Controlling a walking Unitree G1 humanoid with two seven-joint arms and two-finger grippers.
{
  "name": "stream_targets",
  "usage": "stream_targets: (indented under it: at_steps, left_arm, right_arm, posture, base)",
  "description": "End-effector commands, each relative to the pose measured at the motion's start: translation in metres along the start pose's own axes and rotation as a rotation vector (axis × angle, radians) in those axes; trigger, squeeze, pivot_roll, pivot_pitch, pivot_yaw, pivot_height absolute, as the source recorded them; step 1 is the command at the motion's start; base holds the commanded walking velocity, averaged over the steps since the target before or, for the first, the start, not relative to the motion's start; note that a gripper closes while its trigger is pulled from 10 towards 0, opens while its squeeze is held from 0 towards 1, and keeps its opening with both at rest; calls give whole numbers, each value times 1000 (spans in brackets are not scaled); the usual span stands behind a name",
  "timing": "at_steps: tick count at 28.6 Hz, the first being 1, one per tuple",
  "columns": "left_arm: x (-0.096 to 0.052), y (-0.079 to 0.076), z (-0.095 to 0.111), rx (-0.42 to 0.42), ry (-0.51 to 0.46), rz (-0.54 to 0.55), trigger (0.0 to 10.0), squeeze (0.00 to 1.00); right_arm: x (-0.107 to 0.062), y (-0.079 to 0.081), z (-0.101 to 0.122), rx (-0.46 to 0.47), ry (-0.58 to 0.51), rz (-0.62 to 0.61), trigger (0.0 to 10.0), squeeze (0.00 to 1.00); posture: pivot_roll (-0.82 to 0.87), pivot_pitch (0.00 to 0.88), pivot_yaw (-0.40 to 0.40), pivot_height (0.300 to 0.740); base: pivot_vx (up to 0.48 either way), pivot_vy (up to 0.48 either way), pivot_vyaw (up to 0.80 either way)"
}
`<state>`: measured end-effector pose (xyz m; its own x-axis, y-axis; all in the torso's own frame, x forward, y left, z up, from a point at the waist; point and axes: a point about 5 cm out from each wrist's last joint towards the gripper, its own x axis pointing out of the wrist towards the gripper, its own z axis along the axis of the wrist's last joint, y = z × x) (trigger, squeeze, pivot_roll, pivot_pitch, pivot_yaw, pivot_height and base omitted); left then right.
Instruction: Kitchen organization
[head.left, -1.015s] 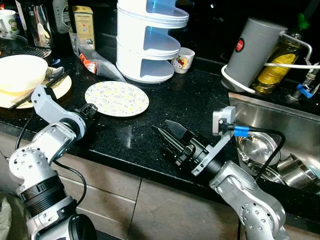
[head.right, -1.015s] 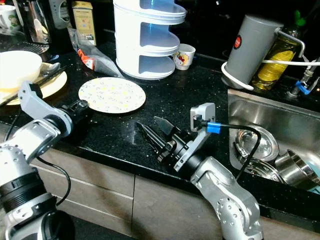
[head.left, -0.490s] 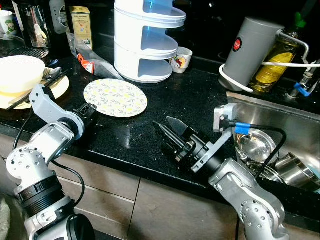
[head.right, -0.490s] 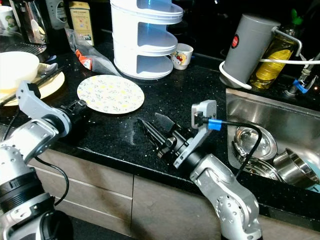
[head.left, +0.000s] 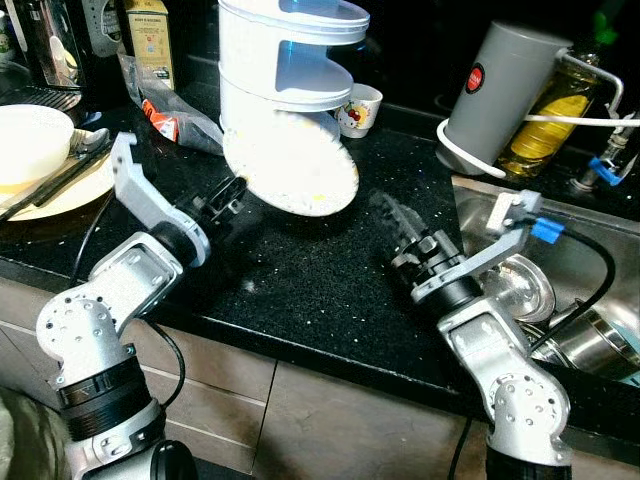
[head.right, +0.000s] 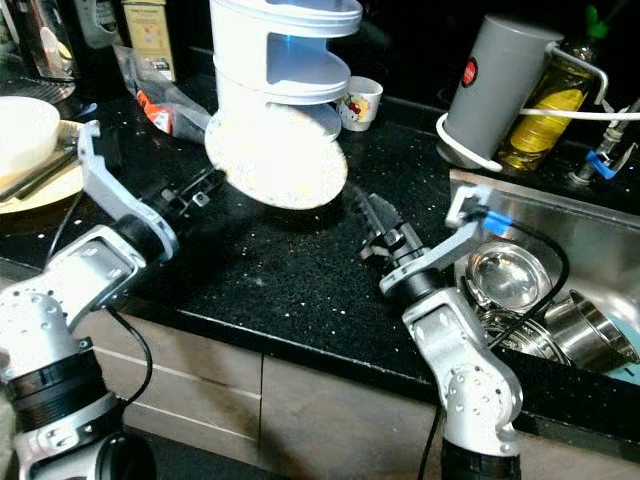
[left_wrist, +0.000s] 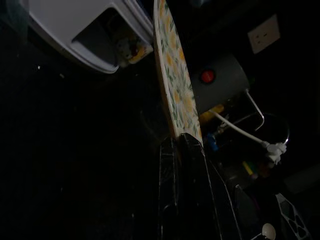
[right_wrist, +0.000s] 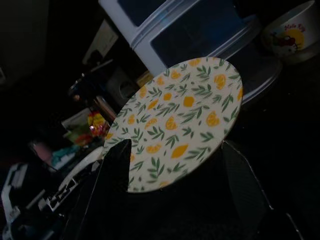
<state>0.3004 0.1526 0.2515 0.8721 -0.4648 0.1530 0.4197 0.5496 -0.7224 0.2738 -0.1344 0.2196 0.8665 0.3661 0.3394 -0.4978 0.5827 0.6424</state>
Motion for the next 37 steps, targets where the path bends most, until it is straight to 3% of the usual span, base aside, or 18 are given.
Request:
stream_targets:
  at_steps: [1, 5, 6, 7, 12, 19, 25, 26, 27, 37]
  left_arm:
    - [-1, -4, 1, -2, -19, -46, 0, 0]
    - [-4, -9, 1, -1, -28, -116, 0, 0]
    - [-4, -10, 1, -1, -29, -130, 0, 0]
    - [-5, -13, -1, 1, -24, -158, 0, 0]
    - [-6, -23, -8, 3, -4, -239, 0, 0]
    - [-7, -25, -14, 15, 27, -262, 0, 0]
    - [-9, -26, -17, 25, 41, -277, 0, 0]
    - [-9, -26, -17, 27, 46, -279, 0, 0]
    - [-9, -27, -18, 28, 50, -284, 0, 0]
    - [-10, -30, -21, 28, 63, -312, 0, 0]
  right_arm:
    - [-1, -5, 6, 42, -41, -29, 10000, 1000]
    - [0, -10, 10, 125, -80, -78, 10000, 1000]
    - [0, -11, 10, 142, -85, -84, 10000, 894]
    - [1, -13, 11, 175, -88, -94, 10000, 0]
    - [3, -17, 5, 210, -51, -128, 10000, 0]
    - [5, -18, -4, 230, 0, -155, 10000, 0]
    - [6, -10, -6, 300, 8, -100, 10000, 0]
    - [6, -9, -5, 307, 4, -91, 1608, 0]
    - [6, -8, -5, 315, -2, -81, 0, 0]
    - [5, -3, -3, 344, -3, -36, 0, 0]
  posture:
    - [103, 17, -156, 740]
    - [102, 17, -156, 740]
    - [102, 16, -156, 740]
    - [102, 16, -157, 740]
    - [100, 14, -157, 740]
    - [101, 14, -158, 740]
    - [104, 12, -158, 740]
    - [103, 12, -158, 740]
    - [104, 12, -159, 740]
    - [102, 13, -158, 740]
  base:
    - [0, 0, 0]
    - [0, 0, 0]
    - [0, 0, 0]
    - [0, 0, 0]
    - [0, 0, 0]
    - [0, 0, 0]
    - [0, 0, 0]
    - [0, 0, 0]
    - [0, 0, 0]
    - [0, 0, 0]
